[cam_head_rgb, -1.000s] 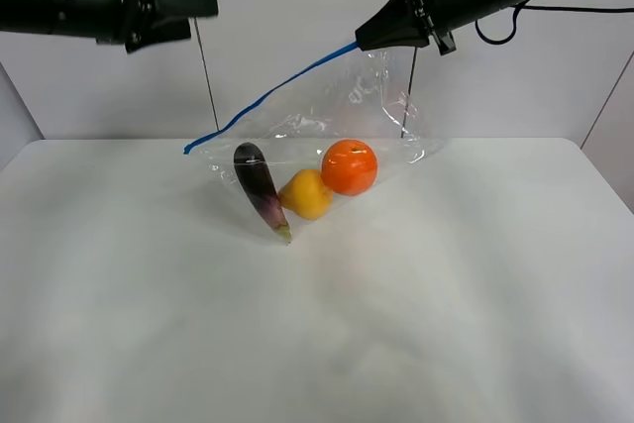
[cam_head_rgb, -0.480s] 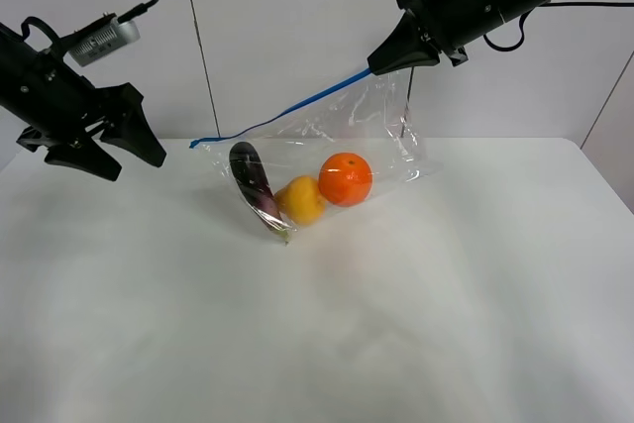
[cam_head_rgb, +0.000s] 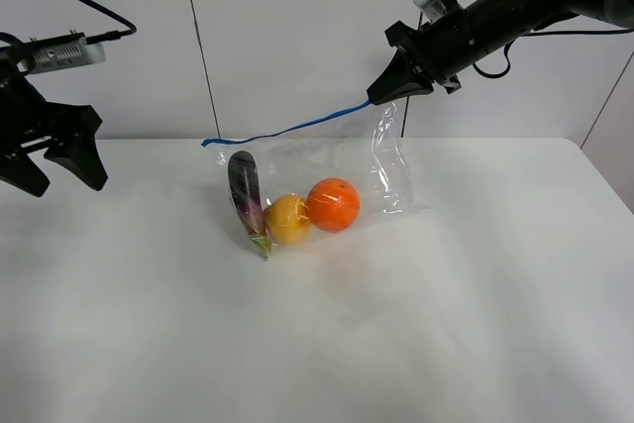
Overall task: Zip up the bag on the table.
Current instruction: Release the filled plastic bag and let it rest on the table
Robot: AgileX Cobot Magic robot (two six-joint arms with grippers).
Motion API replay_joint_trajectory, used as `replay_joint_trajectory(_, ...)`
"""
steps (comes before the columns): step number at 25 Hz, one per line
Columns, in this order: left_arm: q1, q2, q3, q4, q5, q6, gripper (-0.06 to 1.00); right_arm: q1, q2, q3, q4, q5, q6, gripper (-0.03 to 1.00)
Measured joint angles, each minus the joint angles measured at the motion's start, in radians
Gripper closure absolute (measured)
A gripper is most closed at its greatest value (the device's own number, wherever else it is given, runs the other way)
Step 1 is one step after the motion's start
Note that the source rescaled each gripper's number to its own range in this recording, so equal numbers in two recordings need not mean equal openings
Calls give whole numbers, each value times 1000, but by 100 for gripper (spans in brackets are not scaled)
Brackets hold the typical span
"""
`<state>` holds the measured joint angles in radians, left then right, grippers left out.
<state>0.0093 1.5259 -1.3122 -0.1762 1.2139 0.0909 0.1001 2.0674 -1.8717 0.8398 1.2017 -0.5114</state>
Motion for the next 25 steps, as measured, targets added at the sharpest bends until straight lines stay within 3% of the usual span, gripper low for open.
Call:
replay_joint_trajectory(7,0,-206,84,6,1,-21,11,0,0,0,-19,0,0,97)
replay_joint_trajectory(21,0,-718,545,152,4,-91,11,0,0,0,-100,-22,17,96)
replay_joint_trajectory(25,0,-873,642,155,5,-91,11,0,0,0,-100,-22,30,87)
